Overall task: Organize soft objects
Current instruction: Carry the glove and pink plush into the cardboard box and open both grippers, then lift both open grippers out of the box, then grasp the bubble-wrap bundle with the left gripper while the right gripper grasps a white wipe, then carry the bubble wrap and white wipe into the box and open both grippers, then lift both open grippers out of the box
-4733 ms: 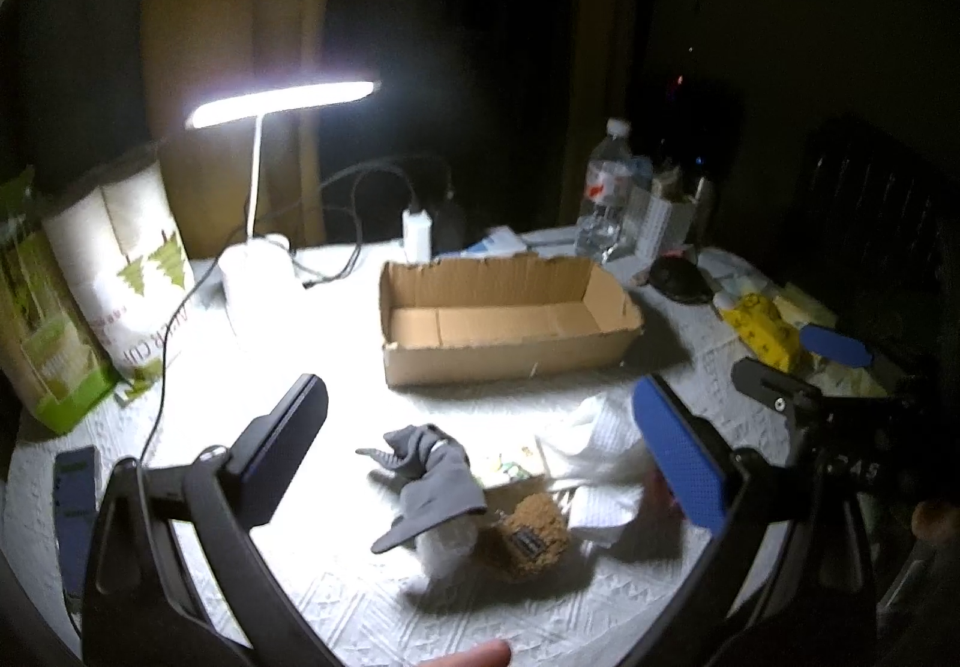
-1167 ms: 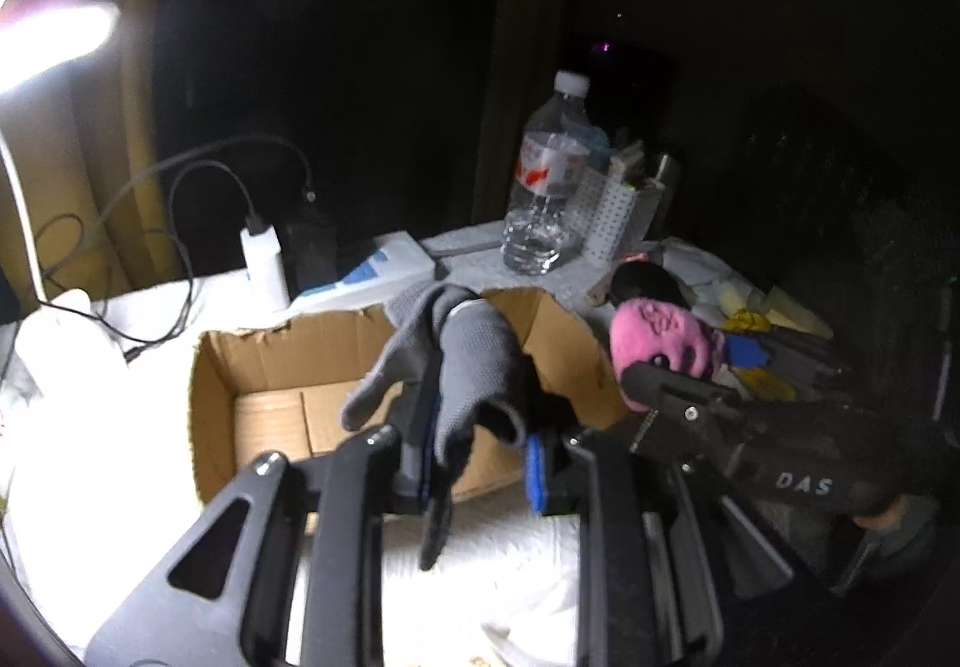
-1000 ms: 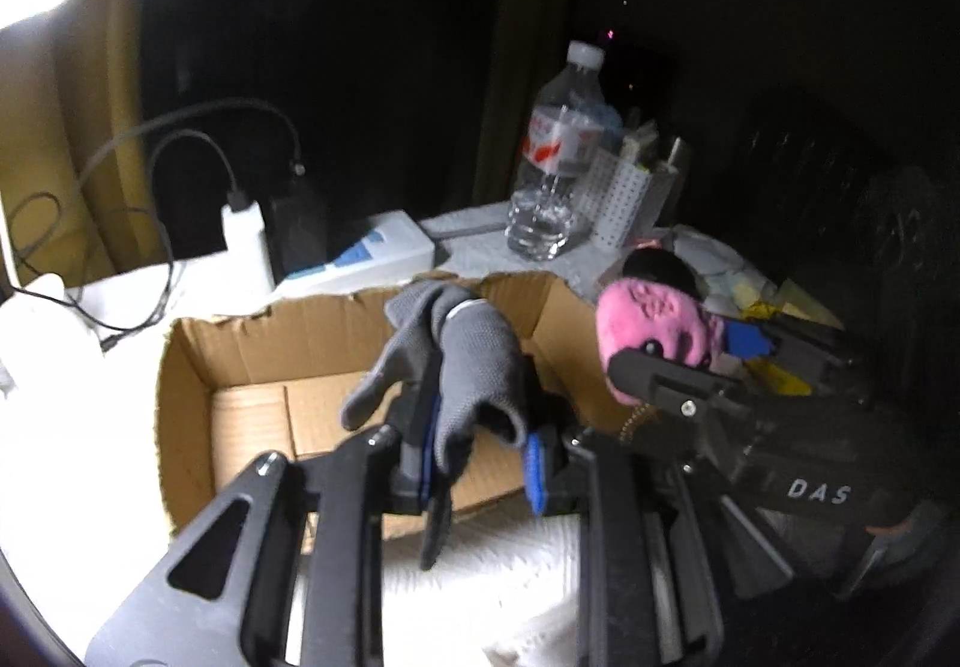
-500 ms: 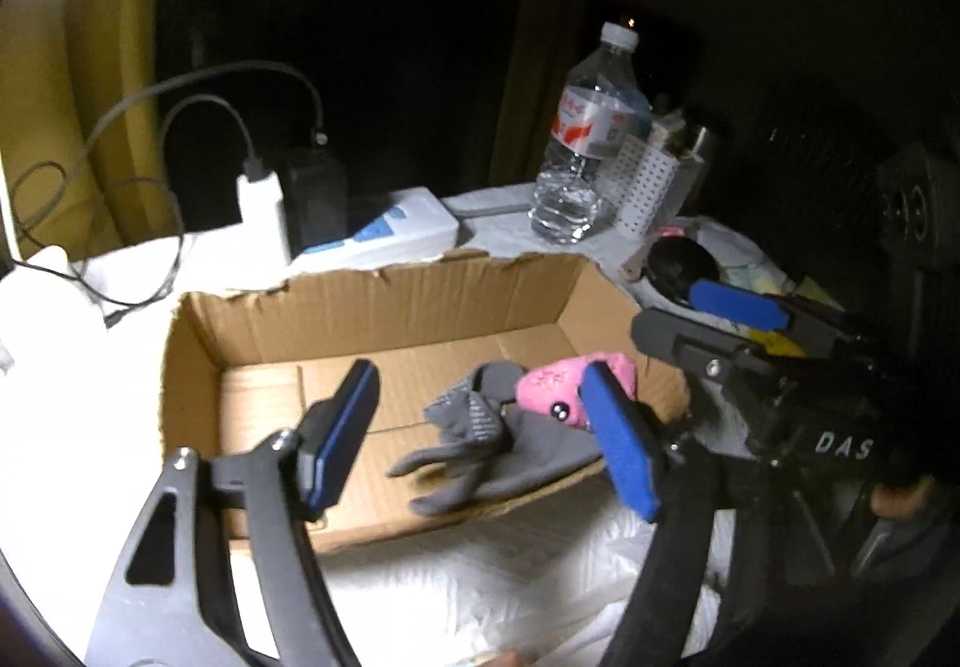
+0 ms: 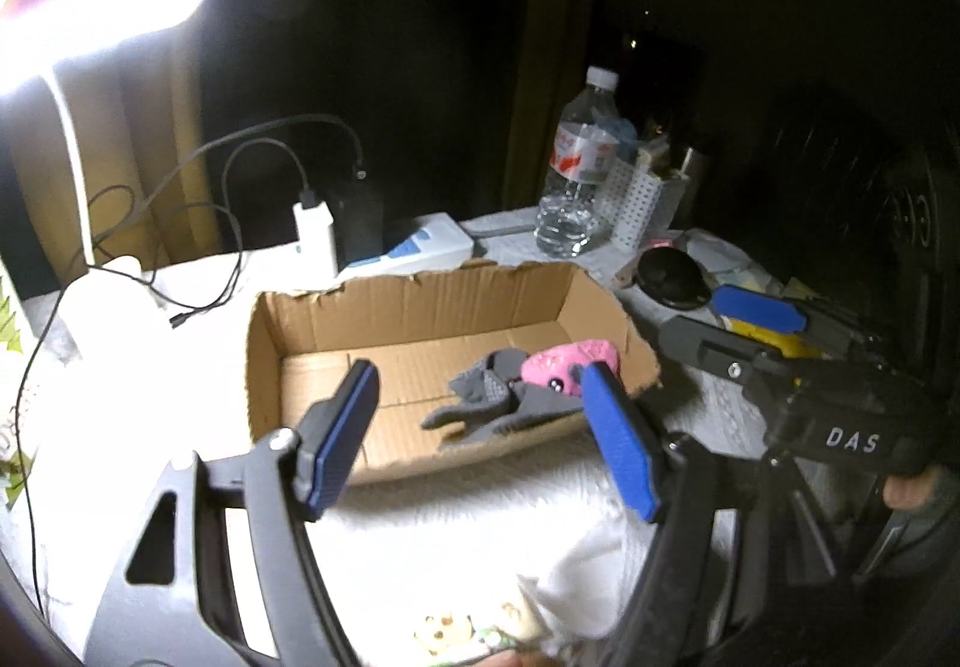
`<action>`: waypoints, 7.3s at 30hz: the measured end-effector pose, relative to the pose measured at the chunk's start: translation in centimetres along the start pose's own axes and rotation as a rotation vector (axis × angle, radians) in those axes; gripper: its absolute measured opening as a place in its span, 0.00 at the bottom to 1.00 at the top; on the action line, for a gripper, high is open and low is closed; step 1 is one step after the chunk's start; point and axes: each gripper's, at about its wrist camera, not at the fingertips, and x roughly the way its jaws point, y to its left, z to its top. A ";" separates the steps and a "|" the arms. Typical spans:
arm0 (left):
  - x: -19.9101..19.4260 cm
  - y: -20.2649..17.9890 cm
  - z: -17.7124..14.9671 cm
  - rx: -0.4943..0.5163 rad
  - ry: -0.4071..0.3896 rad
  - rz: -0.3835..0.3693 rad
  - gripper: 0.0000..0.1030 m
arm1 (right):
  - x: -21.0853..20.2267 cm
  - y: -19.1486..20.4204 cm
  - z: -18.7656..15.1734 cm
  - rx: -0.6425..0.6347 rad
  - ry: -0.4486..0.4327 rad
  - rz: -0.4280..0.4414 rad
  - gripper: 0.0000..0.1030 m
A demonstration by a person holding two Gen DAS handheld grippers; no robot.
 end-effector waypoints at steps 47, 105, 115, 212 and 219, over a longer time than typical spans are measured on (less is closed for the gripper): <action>-9.1 5.7 -12.4 -0.114 0.065 0.039 0.83 | -1.5 10.1 -10.2 -0.068 0.156 -0.076 0.70; -6.0 2.7 -6.7 -0.028 0.053 0.139 0.42 | -8.4 0.5 -4.8 0.010 -0.080 -0.057 0.06; -5.0 1.4 -1.7 0.012 -0.004 0.084 0.42 | -6.3 0.8 -2.3 -0.018 -0.081 -0.044 0.06; -0.6 2.2 3.0 -0.005 -0.016 0.046 0.82 | 0.6 2.7 0.5 -0.011 0.020 -0.084 0.54; -4.3 0.6 1.1 -0.001 -0.032 0.052 0.82 | -3.1 4.3 -1.2 -0.023 -0.003 -0.058 0.54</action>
